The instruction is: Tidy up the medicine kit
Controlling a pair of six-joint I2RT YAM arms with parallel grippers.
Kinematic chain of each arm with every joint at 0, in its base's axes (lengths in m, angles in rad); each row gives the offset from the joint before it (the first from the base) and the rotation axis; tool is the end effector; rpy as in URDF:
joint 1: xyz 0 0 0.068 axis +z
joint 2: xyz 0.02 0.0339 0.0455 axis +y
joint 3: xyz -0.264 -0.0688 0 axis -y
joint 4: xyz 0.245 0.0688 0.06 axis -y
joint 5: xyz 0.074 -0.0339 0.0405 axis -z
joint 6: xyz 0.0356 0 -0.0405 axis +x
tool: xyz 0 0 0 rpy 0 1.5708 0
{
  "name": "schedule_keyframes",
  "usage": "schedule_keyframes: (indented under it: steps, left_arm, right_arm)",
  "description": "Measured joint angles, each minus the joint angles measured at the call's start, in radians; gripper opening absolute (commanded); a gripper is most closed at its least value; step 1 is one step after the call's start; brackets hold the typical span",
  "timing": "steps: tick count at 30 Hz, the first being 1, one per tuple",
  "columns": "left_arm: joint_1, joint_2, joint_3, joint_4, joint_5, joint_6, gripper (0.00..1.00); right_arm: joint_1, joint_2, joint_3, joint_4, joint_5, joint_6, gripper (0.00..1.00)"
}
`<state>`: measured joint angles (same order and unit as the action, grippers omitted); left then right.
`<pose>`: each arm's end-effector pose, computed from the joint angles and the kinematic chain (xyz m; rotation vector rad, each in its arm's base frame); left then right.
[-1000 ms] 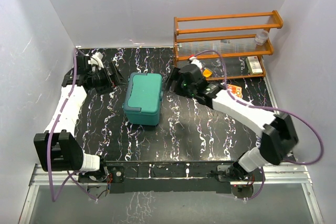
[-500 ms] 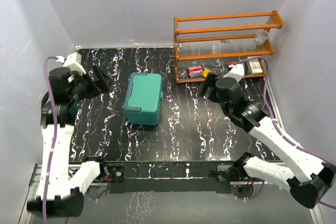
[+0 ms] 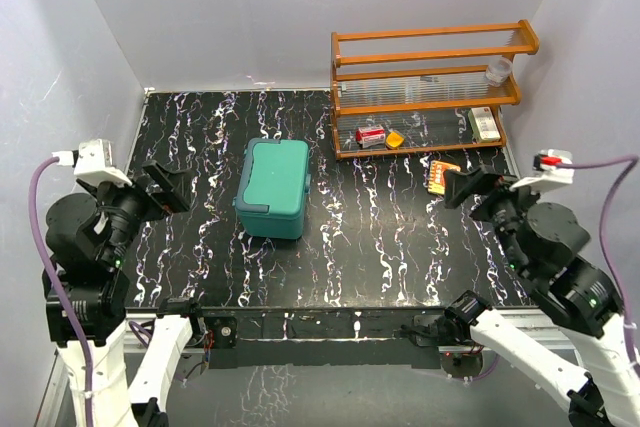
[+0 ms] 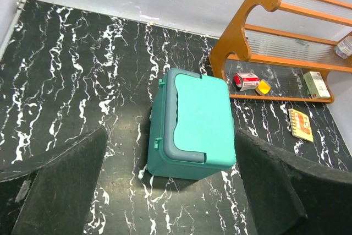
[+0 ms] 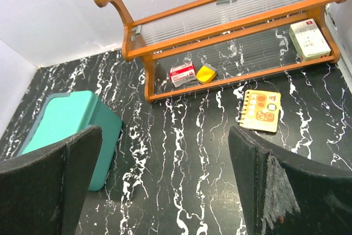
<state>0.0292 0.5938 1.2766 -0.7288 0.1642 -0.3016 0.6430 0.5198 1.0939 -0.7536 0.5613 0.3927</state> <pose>0.0626 -0.0040 0.4573 -0.1413 1.6208 -0.3426 0.0646 0.0247 0.4095 0.1917 1.7196 0.2739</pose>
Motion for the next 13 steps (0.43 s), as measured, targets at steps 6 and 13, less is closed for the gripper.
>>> schedule_keyframes:
  steps: [6,13]
  left_arm:
    - [-0.027,-0.026,0.077,-0.039,-0.045,0.027,0.99]
    - [-0.052,-0.058,0.079,-0.061,-0.090,0.039,0.99]
  right_arm:
    - [0.000,-0.051,0.046,-0.066,-0.029,0.001,0.98]
    - [0.000,-0.052,0.049,-0.110,-0.045,0.010,0.98]
